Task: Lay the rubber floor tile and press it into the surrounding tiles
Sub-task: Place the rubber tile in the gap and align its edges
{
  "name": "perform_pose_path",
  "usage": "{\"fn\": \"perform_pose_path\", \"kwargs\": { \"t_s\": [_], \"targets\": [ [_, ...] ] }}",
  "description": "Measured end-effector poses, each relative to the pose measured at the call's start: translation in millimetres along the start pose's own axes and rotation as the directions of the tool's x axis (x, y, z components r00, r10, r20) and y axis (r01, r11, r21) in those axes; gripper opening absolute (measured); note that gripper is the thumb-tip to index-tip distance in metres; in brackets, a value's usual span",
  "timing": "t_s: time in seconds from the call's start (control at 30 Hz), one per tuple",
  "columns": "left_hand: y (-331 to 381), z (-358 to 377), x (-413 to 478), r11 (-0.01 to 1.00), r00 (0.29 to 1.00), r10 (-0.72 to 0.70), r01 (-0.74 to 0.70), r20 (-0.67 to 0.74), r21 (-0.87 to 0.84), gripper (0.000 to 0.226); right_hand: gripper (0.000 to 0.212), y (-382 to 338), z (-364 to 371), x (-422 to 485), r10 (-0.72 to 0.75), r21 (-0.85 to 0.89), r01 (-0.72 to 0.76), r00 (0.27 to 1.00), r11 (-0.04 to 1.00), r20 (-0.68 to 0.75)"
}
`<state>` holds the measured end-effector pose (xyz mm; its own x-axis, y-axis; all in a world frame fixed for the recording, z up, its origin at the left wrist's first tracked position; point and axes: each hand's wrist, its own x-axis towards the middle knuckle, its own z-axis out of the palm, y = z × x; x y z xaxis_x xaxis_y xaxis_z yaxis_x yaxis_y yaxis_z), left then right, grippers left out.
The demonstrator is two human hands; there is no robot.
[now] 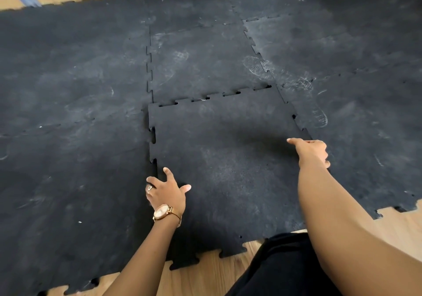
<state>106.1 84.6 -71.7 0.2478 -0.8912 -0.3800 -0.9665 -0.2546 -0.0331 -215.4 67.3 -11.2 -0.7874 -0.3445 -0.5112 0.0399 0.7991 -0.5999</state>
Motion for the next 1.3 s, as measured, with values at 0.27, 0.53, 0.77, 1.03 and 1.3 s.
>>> {"fn": "perform_pose_path", "kwargs": {
  "t_s": [0.27,0.53,0.77,1.03,1.3],
  "targets": [
    [-7.2,-37.4,35.5,0.983,0.988,0.153,-0.151,0.016,-0.103,0.113,0.102,6.0,8.6,10.0,-0.007,-0.248,0.029,0.996,0.968,0.089],
    [9.8,-56.6,78.9,0.978,0.956,0.209,-0.206,0.206,-0.038,0.155,0.127,12.1,24.5,8.0,-0.049,-0.473,0.087,0.995,0.877,0.091],
    [-4.7,-52.7,88.9,0.959,0.948,0.276,-0.263,0.157,-0.102,0.158,0.145,15.8,38.3,1.4,-0.054,-0.61,0.081,0.997,0.788,0.062],
    [-16.7,-51.5,84.8,0.948,0.942,0.314,-0.303,0.122,-0.102,0.159,0.146,25.7,31.4,1.7,-0.111,-0.706,0.133,0.991,0.695,0.076],
    [-34.8,-61.0,72.7,0.932,0.921,0.36,-0.363,0.15,-0.007,0.156,0.137,24.4,24.0,2.0,-0.12,-0.703,0.153,0.988,0.695,0.097]
  ]
}}
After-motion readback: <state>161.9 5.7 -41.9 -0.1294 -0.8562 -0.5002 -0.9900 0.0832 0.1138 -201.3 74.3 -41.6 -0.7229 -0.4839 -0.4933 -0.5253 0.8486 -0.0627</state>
